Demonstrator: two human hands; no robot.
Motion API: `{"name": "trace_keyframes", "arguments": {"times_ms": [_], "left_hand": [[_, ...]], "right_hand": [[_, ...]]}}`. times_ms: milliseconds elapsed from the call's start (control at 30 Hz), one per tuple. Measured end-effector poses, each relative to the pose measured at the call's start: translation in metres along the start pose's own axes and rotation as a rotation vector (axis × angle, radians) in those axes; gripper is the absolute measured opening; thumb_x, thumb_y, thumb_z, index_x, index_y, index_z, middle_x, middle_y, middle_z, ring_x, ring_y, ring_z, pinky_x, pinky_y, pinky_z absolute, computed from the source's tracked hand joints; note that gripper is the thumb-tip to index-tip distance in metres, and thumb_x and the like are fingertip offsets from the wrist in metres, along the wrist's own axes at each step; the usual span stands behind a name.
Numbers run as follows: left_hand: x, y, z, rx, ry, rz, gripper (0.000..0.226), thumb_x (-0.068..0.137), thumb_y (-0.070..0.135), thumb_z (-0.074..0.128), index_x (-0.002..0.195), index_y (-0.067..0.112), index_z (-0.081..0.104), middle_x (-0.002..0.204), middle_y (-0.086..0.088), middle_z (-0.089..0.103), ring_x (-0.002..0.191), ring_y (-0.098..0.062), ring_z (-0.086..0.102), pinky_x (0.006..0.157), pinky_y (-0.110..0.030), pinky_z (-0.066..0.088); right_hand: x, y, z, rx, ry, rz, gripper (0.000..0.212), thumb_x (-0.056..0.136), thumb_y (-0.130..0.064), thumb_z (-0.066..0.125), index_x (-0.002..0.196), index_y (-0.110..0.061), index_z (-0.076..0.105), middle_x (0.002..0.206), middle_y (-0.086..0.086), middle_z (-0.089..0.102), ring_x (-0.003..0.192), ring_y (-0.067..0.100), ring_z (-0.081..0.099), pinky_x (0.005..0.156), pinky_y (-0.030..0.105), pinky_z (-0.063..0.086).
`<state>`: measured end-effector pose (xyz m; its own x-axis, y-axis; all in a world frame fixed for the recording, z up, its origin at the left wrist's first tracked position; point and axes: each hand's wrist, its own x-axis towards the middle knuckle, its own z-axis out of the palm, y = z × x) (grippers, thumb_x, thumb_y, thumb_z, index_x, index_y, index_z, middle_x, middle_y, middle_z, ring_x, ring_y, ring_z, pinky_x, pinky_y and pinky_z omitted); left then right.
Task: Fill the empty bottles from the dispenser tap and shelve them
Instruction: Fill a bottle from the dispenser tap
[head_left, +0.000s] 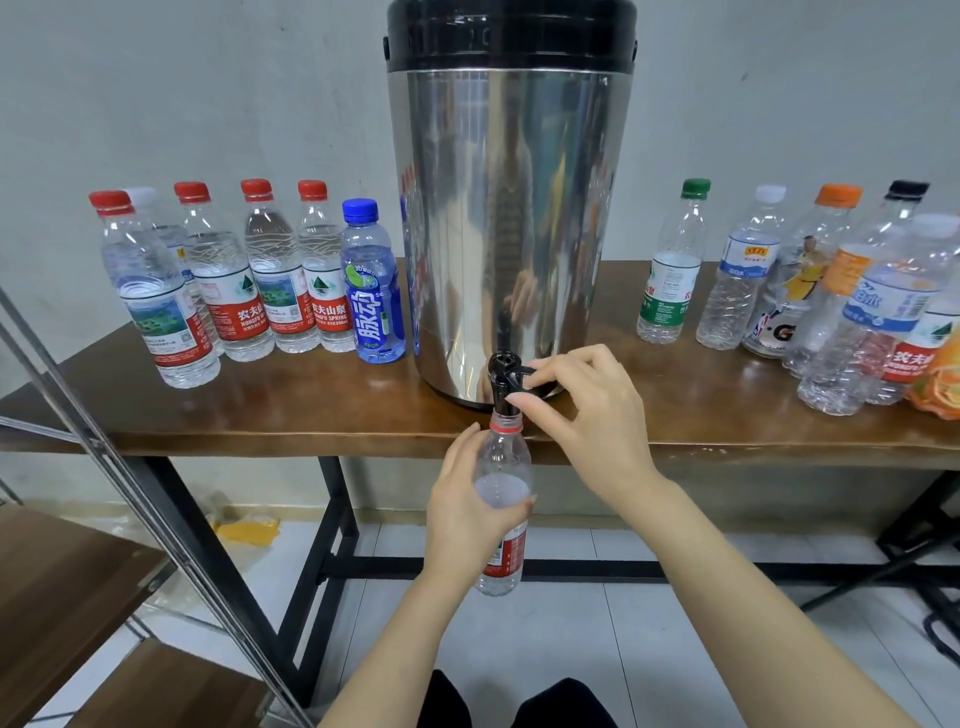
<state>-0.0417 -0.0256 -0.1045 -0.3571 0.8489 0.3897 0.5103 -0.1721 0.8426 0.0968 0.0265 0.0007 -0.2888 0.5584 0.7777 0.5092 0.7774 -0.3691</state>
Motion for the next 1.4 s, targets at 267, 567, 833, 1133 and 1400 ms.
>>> {"name": "trace_keyframes", "arguments": {"times_ms": [267, 567, 833, 1133, 1400], "left_hand": [[0.000, -0.001, -0.001, 0.017, -0.009, -0.008, 0.085, 0.064, 0.032, 0.090, 0.137, 0.039, 0.046, 0.147, 0.018, 0.043, 0.131, 0.002, 0.041, 0.111, -0.034, 0.042], [-0.002, 0.003, 0.001, 0.026, 0.000, -0.011, 0.083, 0.064, 0.030, 0.089, 0.125, 0.055, 0.039, 0.146, 0.023, 0.041, 0.123, 0.020, 0.036, 0.106, -0.019, 0.037], [-0.002, 0.003, 0.003, 0.031, -0.005, -0.018, 0.084, 0.065, 0.031, 0.090, 0.128, 0.051, 0.039, 0.147, 0.022, 0.040, 0.123, 0.017, 0.033, 0.102, -0.016, 0.033], [-0.003, 0.005, 0.002, 0.037, -0.020, -0.018, 0.082, 0.065, 0.030, 0.090, 0.120, 0.060, 0.037, 0.143, 0.026, 0.039, 0.117, 0.030, 0.028, 0.102, -0.018, 0.034], [-0.003, 0.006, 0.001, 0.041, -0.015, -0.013, 0.084, 0.065, 0.030, 0.090, 0.117, 0.064, 0.033, 0.144, 0.025, 0.039, 0.120, 0.023, 0.029, 0.102, -0.016, 0.032]], "right_hand": [[0.008, 0.027, 0.002, 0.176, -0.106, 0.006, 0.024, 0.090, -0.040, 0.057, 0.093, -0.019, 0.069, 0.111, -0.002, 0.065, 0.106, 0.020, 0.050, 0.090, 0.006, 0.031], [-0.005, 0.017, 0.022, 0.206, 0.149, 0.036, 0.023, 0.094, -0.025, 0.057, 0.093, -0.007, 0.070, 0.106, -0.003, 0.066, 0.103, 0.009, 0.050, 0.087, 0.004, 0.034], [-0.008, 0.017, 0.025, 0.232, 0.159, 0.061, 0.023, 0.094, -0.028, 0.058, 0.094, -0.009, 0.070, 0.107, -0.001, 0.069, 0.098, 0.009, 0.053, 0.083, 0.007, 0.039], [-0.008, 0.018, 0.027, 0.233, 0.175, 0.057, 0.022, 0.094, -0.028, 0.058, 0.094, -0.010, 0.070, 0.107, -0.002, 0.069, 0.095, 0.009, 0.053, 0.080, 0.018, 0.046], [-0.009, 0.018, 0.028, 0.242, 0.179, 0.062, 0.023, 0.094, -0.030, 0.058, 0.094, -0.010, 0.070, 0.108, -0.003, 0.068, 0.093, 0.008, 0.053, 0.078, 0.021, 0.048]]}}
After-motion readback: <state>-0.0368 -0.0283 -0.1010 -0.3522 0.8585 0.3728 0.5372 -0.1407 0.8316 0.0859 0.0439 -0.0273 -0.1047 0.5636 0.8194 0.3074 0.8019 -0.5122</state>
